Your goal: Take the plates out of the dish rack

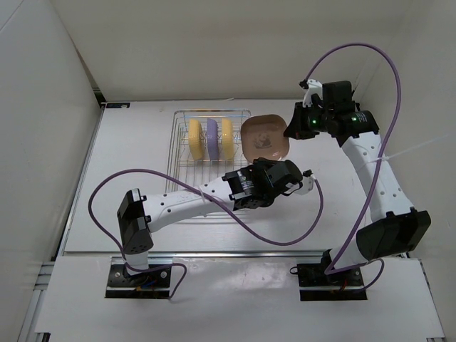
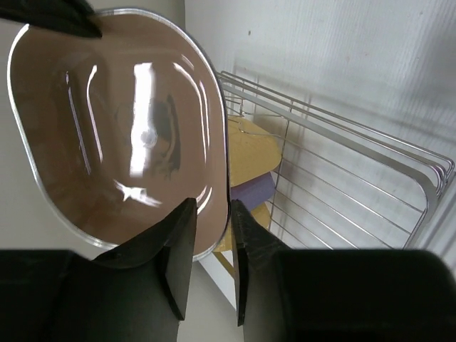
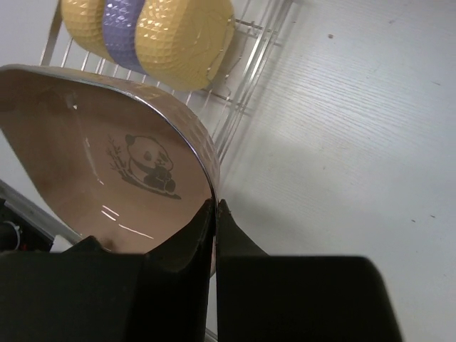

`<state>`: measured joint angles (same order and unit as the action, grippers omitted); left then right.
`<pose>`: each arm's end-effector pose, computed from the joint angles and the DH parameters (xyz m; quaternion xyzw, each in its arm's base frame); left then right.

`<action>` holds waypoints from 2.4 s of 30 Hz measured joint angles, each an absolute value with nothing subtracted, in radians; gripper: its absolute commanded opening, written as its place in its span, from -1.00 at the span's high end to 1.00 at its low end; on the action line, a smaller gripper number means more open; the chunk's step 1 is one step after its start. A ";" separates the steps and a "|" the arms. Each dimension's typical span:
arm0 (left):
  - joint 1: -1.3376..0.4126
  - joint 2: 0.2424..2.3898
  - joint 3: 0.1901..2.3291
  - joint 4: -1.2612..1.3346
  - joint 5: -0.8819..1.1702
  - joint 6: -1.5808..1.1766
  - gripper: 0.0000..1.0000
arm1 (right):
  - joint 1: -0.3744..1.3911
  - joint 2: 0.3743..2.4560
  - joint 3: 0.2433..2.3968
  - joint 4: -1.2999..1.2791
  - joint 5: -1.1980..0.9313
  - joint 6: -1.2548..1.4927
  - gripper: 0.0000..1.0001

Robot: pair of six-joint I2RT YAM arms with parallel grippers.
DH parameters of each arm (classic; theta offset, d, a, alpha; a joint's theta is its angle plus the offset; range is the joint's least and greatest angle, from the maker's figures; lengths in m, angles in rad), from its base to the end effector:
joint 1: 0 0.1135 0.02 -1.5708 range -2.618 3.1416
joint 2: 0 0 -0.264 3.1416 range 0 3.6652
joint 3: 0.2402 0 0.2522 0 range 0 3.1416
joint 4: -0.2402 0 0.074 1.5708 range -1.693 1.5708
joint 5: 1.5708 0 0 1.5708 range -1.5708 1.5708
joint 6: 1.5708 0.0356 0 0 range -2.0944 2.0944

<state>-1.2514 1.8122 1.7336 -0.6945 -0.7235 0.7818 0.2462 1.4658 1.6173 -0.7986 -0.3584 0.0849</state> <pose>0.1493 -0.3763 0.3401 0.6605 0.5704 0.2327 0.4291 0.2986 0.0879 0.4076 -0.1501 0.8716 0.2296 0.4062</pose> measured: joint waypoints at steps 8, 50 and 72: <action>-1.250 1.812 1.735 -0.708 -0.723 0.751 -0.21 | 0.173 1.494 1.606 -0.783 -0.297 0.117 1.00; -0.321 1.726 2.011 -0.950 0.144 0.181 -0.98 | -0.070 2.282 2.016 -0.825 -0.244 -0.054 1.00; -0.278 1.639 1.880 -0.936 0.250 0.137 -0.98 | -0.073 2.340 2.101 -0.872 -0.256 -0.060 -0.38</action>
<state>-0.2783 1.6386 1.8805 -0.9360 0.2504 0.1371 -0.0727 2.3402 2.1006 -0.8719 -0.2558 -0.0605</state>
